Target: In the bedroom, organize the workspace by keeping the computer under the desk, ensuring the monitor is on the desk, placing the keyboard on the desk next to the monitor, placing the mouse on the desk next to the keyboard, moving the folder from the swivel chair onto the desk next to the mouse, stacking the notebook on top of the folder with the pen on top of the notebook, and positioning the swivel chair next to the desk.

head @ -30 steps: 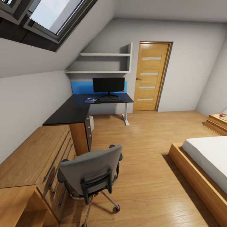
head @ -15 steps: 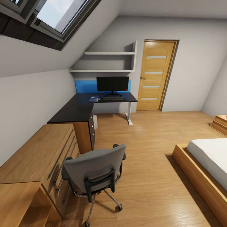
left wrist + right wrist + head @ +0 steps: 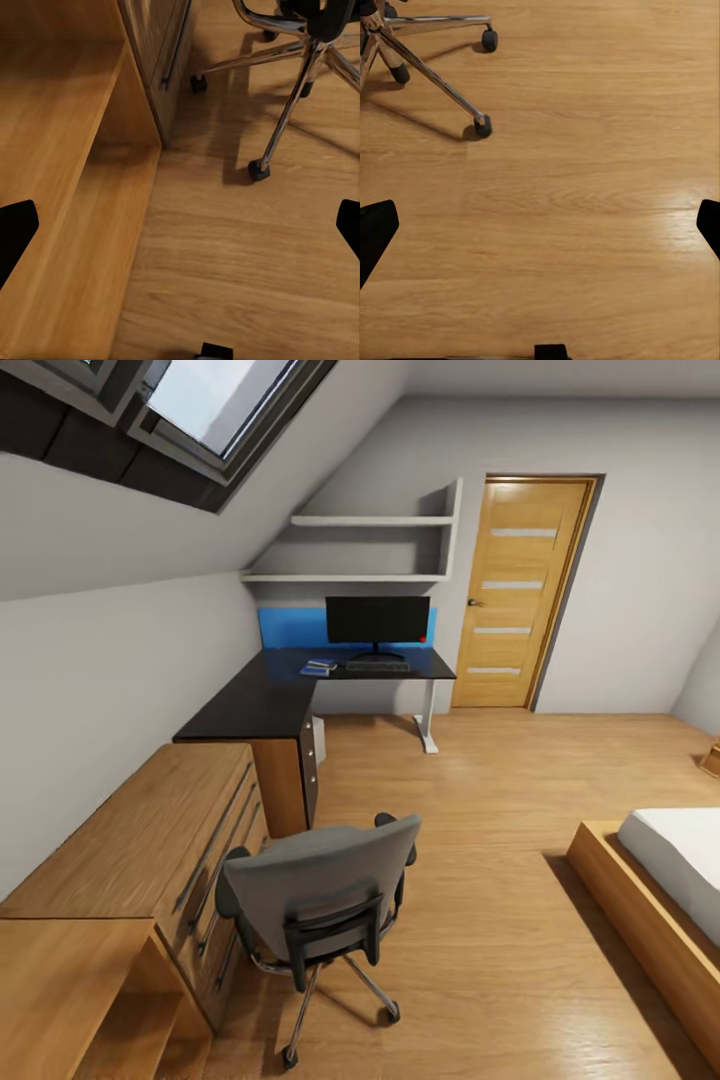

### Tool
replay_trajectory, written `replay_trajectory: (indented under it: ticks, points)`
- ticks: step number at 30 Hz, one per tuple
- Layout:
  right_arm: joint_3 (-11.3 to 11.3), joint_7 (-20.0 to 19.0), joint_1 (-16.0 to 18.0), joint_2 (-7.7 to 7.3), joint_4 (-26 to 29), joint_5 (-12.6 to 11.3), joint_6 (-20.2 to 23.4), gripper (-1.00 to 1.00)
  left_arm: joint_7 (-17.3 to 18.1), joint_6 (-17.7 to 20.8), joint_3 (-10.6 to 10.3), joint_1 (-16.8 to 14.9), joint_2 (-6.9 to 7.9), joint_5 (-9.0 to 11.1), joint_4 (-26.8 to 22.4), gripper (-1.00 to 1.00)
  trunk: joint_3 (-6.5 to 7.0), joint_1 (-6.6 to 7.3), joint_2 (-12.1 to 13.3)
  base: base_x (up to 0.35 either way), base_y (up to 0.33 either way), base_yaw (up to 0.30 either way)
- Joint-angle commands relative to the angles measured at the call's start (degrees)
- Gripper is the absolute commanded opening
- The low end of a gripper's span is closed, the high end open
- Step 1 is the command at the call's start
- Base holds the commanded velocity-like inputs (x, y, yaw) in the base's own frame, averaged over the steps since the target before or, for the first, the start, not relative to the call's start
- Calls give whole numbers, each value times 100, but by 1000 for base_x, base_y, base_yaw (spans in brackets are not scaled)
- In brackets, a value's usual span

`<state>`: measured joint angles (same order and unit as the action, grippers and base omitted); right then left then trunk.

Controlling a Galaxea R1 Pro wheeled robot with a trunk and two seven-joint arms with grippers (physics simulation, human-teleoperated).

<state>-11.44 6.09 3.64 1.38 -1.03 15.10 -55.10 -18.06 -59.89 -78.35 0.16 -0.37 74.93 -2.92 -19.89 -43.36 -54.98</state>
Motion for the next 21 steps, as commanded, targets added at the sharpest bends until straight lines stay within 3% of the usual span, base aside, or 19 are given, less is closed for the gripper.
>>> replay_trajectory:
  ticks: [1,12,21]
  points:
    - [-15,59,6,-1,-11,63,-17,100,-57,-11,-48,-1,1,4,-7,100,-12,-1,-4,0,0,136]
    - [-16,40,6,-9,-11,65,-10,100,-57,-11,-48,-1,4,2,-7,100,-37,-1,-4,0,4,45]
    - [-16,37,6,-22,-11,64,-4,100,-57,-11,-48,1,7,-4,-7,100,-38,-1,-4,0,125,2]
